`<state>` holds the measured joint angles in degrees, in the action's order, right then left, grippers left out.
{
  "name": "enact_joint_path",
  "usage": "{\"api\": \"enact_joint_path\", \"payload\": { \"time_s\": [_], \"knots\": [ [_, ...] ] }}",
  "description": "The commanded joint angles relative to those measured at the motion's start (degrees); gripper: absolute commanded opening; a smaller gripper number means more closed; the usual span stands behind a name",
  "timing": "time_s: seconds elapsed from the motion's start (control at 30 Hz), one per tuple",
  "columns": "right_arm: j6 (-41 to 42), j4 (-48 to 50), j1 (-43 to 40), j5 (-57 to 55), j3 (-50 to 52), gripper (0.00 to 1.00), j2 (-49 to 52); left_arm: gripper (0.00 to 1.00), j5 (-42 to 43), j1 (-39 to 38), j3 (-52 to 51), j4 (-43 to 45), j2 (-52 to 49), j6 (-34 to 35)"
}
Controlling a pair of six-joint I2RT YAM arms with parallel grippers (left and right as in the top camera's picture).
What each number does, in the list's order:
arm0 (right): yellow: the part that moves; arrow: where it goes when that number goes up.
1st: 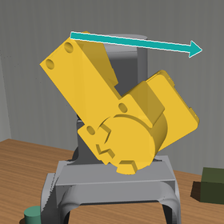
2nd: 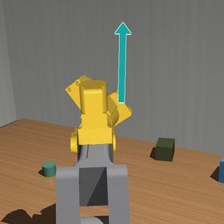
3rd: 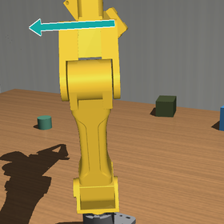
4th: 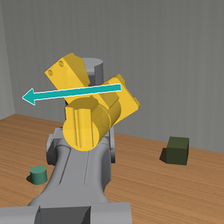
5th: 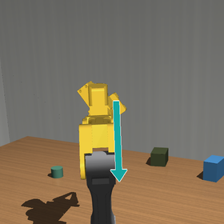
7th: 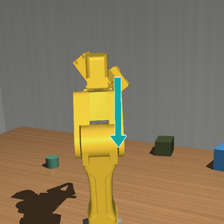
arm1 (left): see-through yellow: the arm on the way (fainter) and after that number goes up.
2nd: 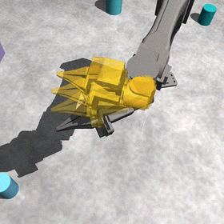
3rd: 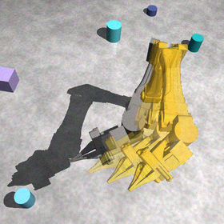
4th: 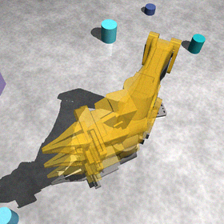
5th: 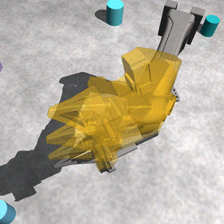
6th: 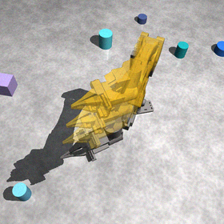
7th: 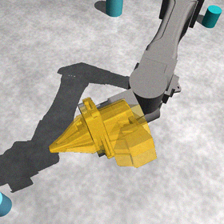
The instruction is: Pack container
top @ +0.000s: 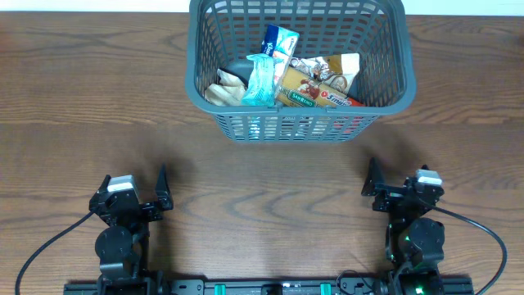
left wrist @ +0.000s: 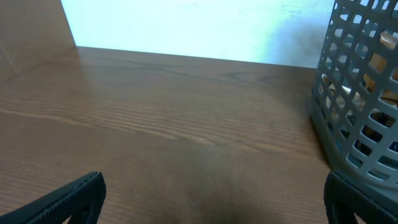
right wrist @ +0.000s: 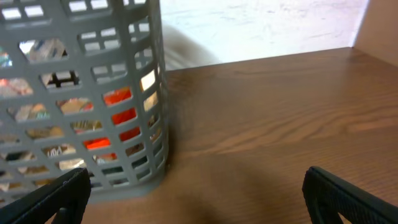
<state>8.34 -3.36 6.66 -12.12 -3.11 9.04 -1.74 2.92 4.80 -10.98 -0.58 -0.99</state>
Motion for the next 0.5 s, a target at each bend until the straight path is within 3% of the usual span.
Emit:
{"api": "enact_joint_path", "payload": {
  "time_s": [0.0, 0.47],
  "knots": [
    [-3.1, 0.0, -0.9, 2.3, 1.2, 0.99, -0.6, 0.99, -0.3, 0.3, -1.0, -1.7, 0.3, 0.9],
    [-4.2, -0.2, -4.8, 5.5, 2.8, 0.99, -0.6, 0.98, -0.3, 0.3, -1.0, -1.7, 0.3, 0.9]
  ]
}}
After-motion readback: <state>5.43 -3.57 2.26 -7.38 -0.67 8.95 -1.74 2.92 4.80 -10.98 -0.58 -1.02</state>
